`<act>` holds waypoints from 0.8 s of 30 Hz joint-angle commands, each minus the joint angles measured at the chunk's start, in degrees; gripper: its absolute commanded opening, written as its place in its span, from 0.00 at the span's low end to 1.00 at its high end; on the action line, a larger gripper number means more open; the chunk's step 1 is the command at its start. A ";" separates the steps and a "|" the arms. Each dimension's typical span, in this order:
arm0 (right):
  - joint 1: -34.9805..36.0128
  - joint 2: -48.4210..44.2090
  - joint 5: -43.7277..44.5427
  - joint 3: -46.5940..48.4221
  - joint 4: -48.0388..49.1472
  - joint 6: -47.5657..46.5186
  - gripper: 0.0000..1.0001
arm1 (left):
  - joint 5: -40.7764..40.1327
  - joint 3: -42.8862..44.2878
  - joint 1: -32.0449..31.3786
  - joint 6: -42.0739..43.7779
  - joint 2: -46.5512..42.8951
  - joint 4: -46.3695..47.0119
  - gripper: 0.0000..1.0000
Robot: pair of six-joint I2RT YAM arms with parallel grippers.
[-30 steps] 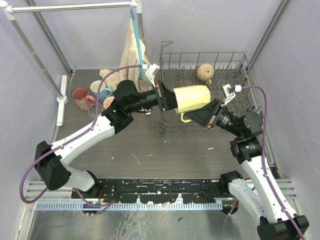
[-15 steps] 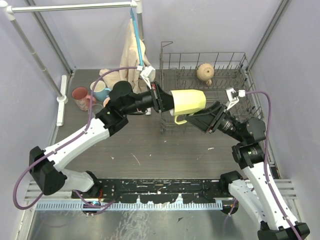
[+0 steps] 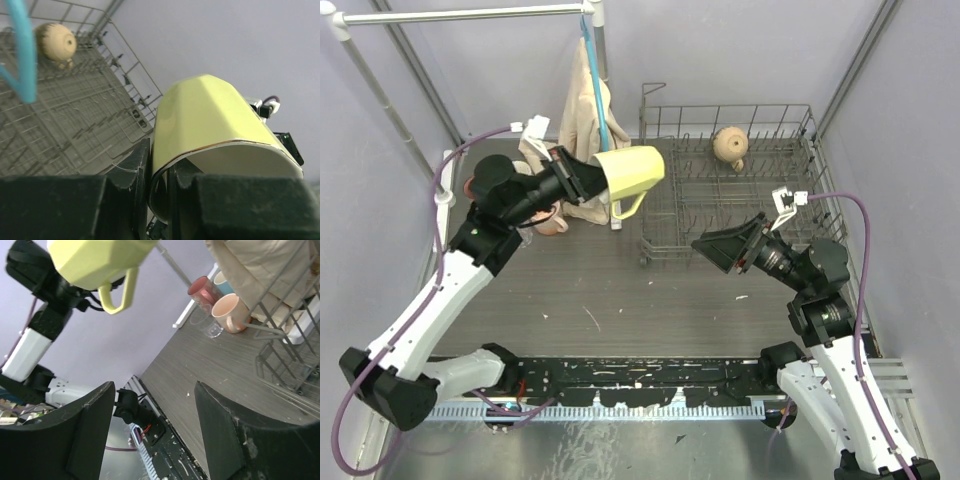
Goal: Unload the cups from the dish rack
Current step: Place the cup at the center of the board.
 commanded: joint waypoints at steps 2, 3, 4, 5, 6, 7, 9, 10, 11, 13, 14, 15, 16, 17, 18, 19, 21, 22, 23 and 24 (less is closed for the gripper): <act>0.25 0.09 5.48 1.41 -4.42 -5.59 0.71 | -3.65 0.30 5.86 3.01 -7.15 -9.73 0.00; 0.16 0.34 5.93 1.47 -5.11 -6.46 0.71 | -5.27 0.32 7.08 4.48 -8.23 -13.22 0.00; 0.20 0.67 6.35 1.52 -5.55 -7.26 0.71 | -6.95 0.37 8.46 5.79 -9.16 -16.47 0.00; 0.25 0.99 6.79 1.64 -6.14 -7.86 0.71 | -8.80 0.65 9.88 7.10 -10.05 -19.95 0.00; 0.22 1.39 7.17 1.72 -6.88 -8.52 0.71 | -10.58 0.96 11.32 8.28 -10.57 -23.55 0.00; 0.16 1.80 7.46 1.66 -7.13 -9.11 0.71 | -12.23 1.36 13.22 9.46 -10.96 -26.75 0.00; 0.14 2.49 8.03 1.25 -7.24 -9.71 0.71 | -15.30 2.08 15.68 10.95 -11.03 -32.97 0.00; 0.19 2.86 8.15 1.04 -7.20 -9.99 0.71 | -16.00 2.18 16.72 11.61 -10.82 -35.82 0.00; 0.20 3.17 8.17 0.80 -7.07 -10.20 0.71 | -16.87 2.30 17.47 11.85 -10.35 -38.11 0.00; 0.20 3.57 8.26 0.05 -6.52 -10.24 0.71 | -18.20 2.45 18.66 12.25 -9.07 -41.56 0.00; 0.19 3.73 8.21 -0.22 -6.26 -10.35 0.71 | -19.22 2.46 18.94 12.58 -8.24 -43.18 0.00; 0.19 3.84 8.18 -0.31 -6.15 -10.68 0.71 | -20.61 2.41 19.12 12.92 -7.32 -44.59 0.00; 0.17 3.93 8.09 -0.27 -6.16 -11.06 0.71 | -22.42 2.42 19.17 13.26 -6.38 -45.96 0.00; 0.17 3.96 8.15 -0.21 -6.26 -11.42 0.71 | -23.79 2.48 19.32 13.89 -4.96 -47.22 0.00; 0.15 3.91 8.10 -0.07 -6.35 -11.79 0.71 | -25.22 2.56 19.35 14.50 -3.84 -48.21 0.00; 0.16 3.82 8.10 0.25 -6.50 -12.16 0.71 | -25.98 2.63 19.35 15.24 -2.72 -48.95 0.00; 0.17 3.62 8.00 0.62 -6.65 -12.95 0.71 | -26.24 3.42 19.27 16.63 -0.12 -51.06 0.00; 0.22 3.55 8.07 0.70 -6.67 -13.27 0.71 | -25.91 3.94 19.33 17.25 1.20 -51.78 0.00; 0.20 3.44 8.13 0.71 -6.66 -13.60 0.71 | -25.48 4.41 19.28 17.71 2.61 -52.37 0.00; 0.14 3.35 8.29 0.58 -6.66 -13.86 0.71 | -24.86 5.07 19.28 18.04 3.85 -52.68 0.00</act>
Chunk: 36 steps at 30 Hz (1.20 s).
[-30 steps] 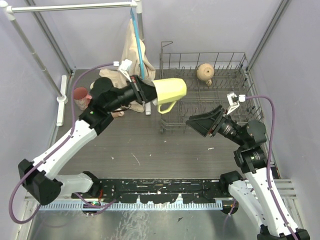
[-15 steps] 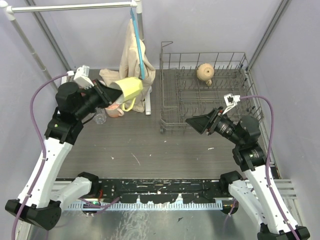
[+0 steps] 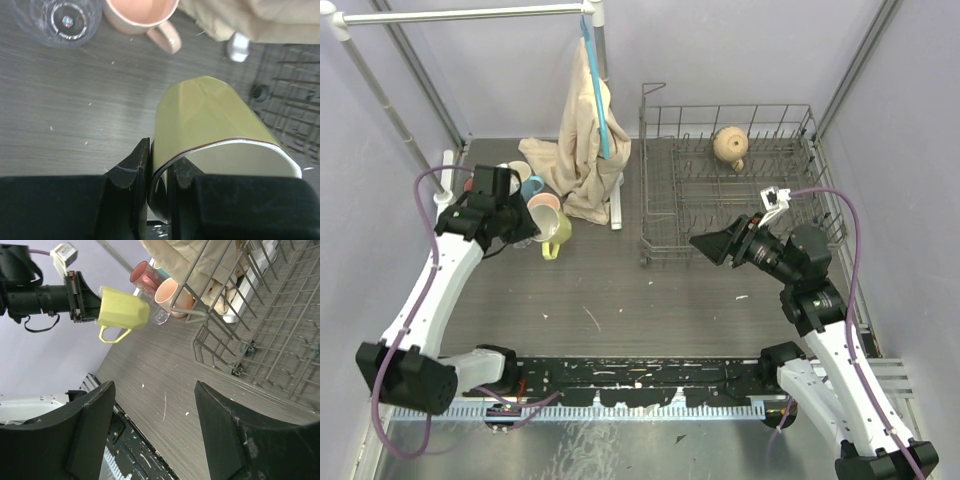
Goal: Unload the cups from the dish rack
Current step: Place the cup at the center of the board.
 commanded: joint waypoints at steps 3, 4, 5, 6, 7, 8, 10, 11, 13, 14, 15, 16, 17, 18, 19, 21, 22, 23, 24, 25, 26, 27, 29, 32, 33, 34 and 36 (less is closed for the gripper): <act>0.20 -0.81 0.83 0.81 2.22 -3.19 0.71 | 0.45 5.29 -0.26 2.71 5.36 -1.32 0.00; 0.20 -0.81 0.83 0.63 2.16 -3.40 0.71 | -0.16 5.16 -0.71 2.60 7.39 -0.62 0.00; 0.15 -0.86 0.75 0.49 1.95 -3.68 0.71 | -1.29 5.06 -1.64 2.46 8.42 0.00 0.00; 0.15 -0.89 0.74 0.35 1.90 -3.90 0.71 | -2.34 5.20 -2.64 2.51 9.60 0.36 0.00; 0.19 -0.95 0.78 0.27 1.79 -4.20 0.71 | -3.47 5.56 -3.58 2.65 10.91 0.46 0.00; 0.20 -1.02 0.87 0.14 1.86 -4.33 0.71 | -4.23 6.07 -4.57 2.67 12.63 0.38 0.00; 0.19 -0.99 0.96 0.03 1.80 -4.55 0.71 | -4.43 7.31 -6.00 2.70 16.19 0.24 0.00; 0.15 -0.94 0.92 0.07 1.86 -4.66 0.71 | -4.58 8.17 -6.72 2.71 18.08 0.05 0.00; 0.20 -0.74 0.76 0.10 1.87 -4.89 0.71 | -5.54 10.01 -7.71 2.62 21.57 -0.25 0.00; 0.20 -0.72 0.78 -0.01 1.84 -4.86 0.71 | -5.80 10.81 -7.97 2.49 22.91 -0.12 0.00; 0.19 -0.64 0.77 -0.05 1.87 -4.83 0.71 | -5.81 11.37 -8.14 2.33 23.96 0.11 0.00; 0.20 -0.55 0.74 -0.16 1.88 -4.94 0.71 | -5.73 12.01 -8.14 2.15 24.99 0.38 0.00; 0.19 -0.54 0.69 -0.31 1.92 -5.00 0.71 | -5.63 12.57 -8.17 2.10 26.01 0.57 0.00; 0.17 -0.42 0.88 -0.50 1.95 -5.00 0.71 | -5.73 13.43 -8.30 2.09 27.10 0.45 0.00; 0.20 -0.33 0.98 -0.67 1.97 -5.04 0.71 | -5.92 14.42 -8.47 2.14 28.27 0.44 0.00; 0.18 0.01 1.07 -0.93 2.12 -5.03 0.71 | -6.90 15.91 -8.91 2.33 30.49 0.03 0.00; 0.15 0.22 1.09 -0.94 2.22 -5.08 0.71 | -7.66 16.60 -9.20 2.35 31.57 -0.27 0.00; 0.19 0.37 1.15 -1.00 2.30 -5.11 0.71 | -7.81 16.96 -9.38 2.43 32.48 -0.29 0.00; 0.19 0.54 1.30 -0.84 2.32 -5.13 0.71 | -7.30 17.30 -9.46 2.44 33.44 -0.21 0.00; 0.20 0.67 1.39 -0.78 2.26 -5.24 0.71 | -6.77 17.53 -9.49 2.33 34.26 -0.14 0.00; 0.20 0.76 1.48 -0.65 2.28 -5.31 0.71 | -6.60 17.65 -9.54 2.23 34.94 0.10 0.00; 0.20 0.84 1.57 -0.56 2.29 -5.35 0.71 | -6.53 17.57 -9.58 2.08 35.51 0.37 0.00; 0.17 0.94 1.57 -0.29 2.25 -5.42 0.71 | -6.08 17.89 -9.63 2.01 36.61 0.46 0.00; 0.19 0.99 1.54 -0.18 2.28 -5.59 0.71 | -6.27 17.86 -9.89 2.05 37.82 0.67 0.00; 0.13 1.00 1.60 -0.22 2.27 -5.60 0.71 | -6.48 17.70 -9.91 2.09 38.05 0.74 0.00; 0.19 1.04 1.62 -0.23 2.30 -5.63 0.71 | -6.60 17.56 -9.94 2.09 38.25 0.82 0.00; 0.20 1.20 1.68 -0.22 2.27 -5.62 0.71 | -6.61 17.02 -9.94 2.15 38.58 1.29 0.00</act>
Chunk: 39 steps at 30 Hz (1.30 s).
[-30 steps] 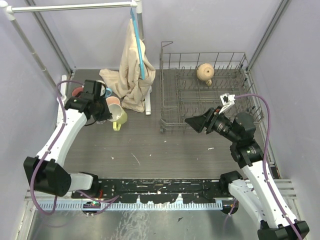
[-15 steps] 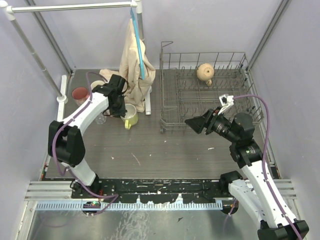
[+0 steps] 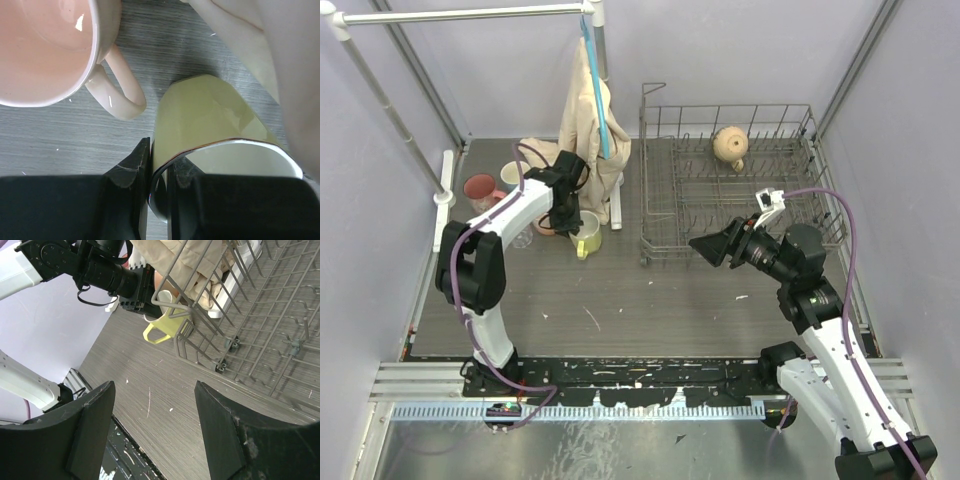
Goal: Unload the cups from the dish rack
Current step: Place the cup at the center of the board.
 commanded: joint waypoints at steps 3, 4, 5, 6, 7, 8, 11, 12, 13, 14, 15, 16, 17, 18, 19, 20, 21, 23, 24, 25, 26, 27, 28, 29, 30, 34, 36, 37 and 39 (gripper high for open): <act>0.18 0.21 1.02 1.07 2.85 -0.98 0.71 | 0.37 0.55 -0.17 -0.50 0.23 2.46 0.06; 0.13 0.23 1.07 1.13 2.82 -0.99 0.71 | 0.46 0.36 -0.21 -0.51 0.44 2.49 0.10; 0.12 0.23 1.18 1.15 2.81 -0.99 0.71 | 0.70 0.16 -0.17 -0.52 0.43 2.47 0.16; 0.11 0.23 1.32 1.14 2.77 -0.93 0.71 | 0.89 0.06 -0.21 -0.59 0.41 2.43 0.21; 0.16 0.23 1.45 1.16 2.78 -0.89 0.71 | 1.03 -0.03 -0.25 -0.60 0.23 2.49 0.26; 0.14 0.23 1.68 1.15 2.76 -0.79 0.71 | 0.98 -0.07 -0.26 -0.60 -0.15 2.46 0.29; 0.17 0.59 2.27 0.95 2.72 -0.48 0.71 | 0.96 0.10 -0.26 -0.72 -1.29 2.47 0.42; 0.17 0.85 2.53 0.87 2.72 -0.29 0.71 | 0.73 0.31 -0.26 -0.75 -1.83 2.43 0.43; 0.19 1.23 2.74 0.77 2.54 -0.14 0.71 | 0.39 0.41 -0.26 -0.70 -2.39 2.45 0.44; 0.14 1.48 2.83 0.50 2.51 0.01 0.71 | 0.21 0.39 -0.26 -0.62 -3.03 2.51 0.47; 0.17 1.73 2.87 0.41 2.58 0.20 0.71 | 0.03 0.31 -0.26 -0.52 -3.51 2.49 0.50; 0.19 1.91 3.00 0.31 2.74 0.35 0.71 | -0.08 0.22 -0.26 -0.51 -4.14 2.44 0.54; 0.20 2.09 3.35 0.34 2.85 0.39 0.71 | -0.24 0.26 -0.26 -0.51 -4.57 2.32 0.58; 0.15 2.12 3.83 0.47 2.86 0.40 0.71 | -0.07 0.38 -0.26 -0.51 -5.03 2.00 0.60; 0.19 2.27 4.53 0.58 2.82 0.41 0.71 | 0.19 0.34 -0.27 -0.51 -5.78 1.92 0.63; 0.18 2.30 5.29 0.65 2.82 0.43 0.71 | 0.46 0.30 -0.26 -0.55 -6.61 1.87 0.66; 0.20 2.45 6.24 0.79 2.73 0.34 0.71 | 0.52 0.22 -0.26 -0.51 -7.60 1.81 0.69; 0.15 3.29 8.87 1.29 2.25 0.07 0.71 | 0.04 0.20 -0.26 -0.36 -10.53 1.55 0.73; 0.17 3.95 10.18 1.77 1.97 -0.14 0.71 | -0.09 0.25 -0.26 -0.11 -11.85 1.54 0.75; 0.17 4.92 11.39 2.30 1.79 -0.39 0.71 | -0.12 0.35 -0.26 0.07 -13.32 1.35 0.76; 0.19 6.02 13.03 2.94 1.59 -0.51 0.71 | -0.03 0.53 -0.26 0.17 -14.54 1.14 0.78; 0.19 7.35 14.94 3.77 1.40 -0.74 0.71 | 0.24 0.55 -0.26 0.19 -16.02 1.04 0.79; 0.20 8.92 16.81 4.82 1.38 -0.93 0.71 | 0.66 0.32 -0.26 0.19 -17.46 1.28 0.80; 0.18 10.74 18.85 5.99 1.32 -1.40 0.71 | 1.23 -0.09 -0.26 0.19 -18.97 1.88 0.81; 0.13 12.97 20.71 7.64 1.19 -2.05 0.71 | 2.04 -0.58 -0.26 0.19 -20.39 2.40 0.81; 0.08 22.59 27.33 15.91 0.60 -4.52 0.71 | 4.26 -3.02 -0.26 -0.50 -25.02 5.20 0.81; 0.11 29.03 29.22 21.79 0.51 -5.85 0.71 | 5.01 -4.02 -0.26 -0.52 -26.60 6.05 0.81; 0.11 31.57 30.60 24.26 0.09 -6.38 0.71 | 5.49 -4.57 -0.26 -0.43 -27.16 6.42 0.81; -0.12 36.61 33.06 29.82 -1.28 -7.66 0.71 | 6.64 -4.90 -0.26 -0.77 -27.68 6.80 0.81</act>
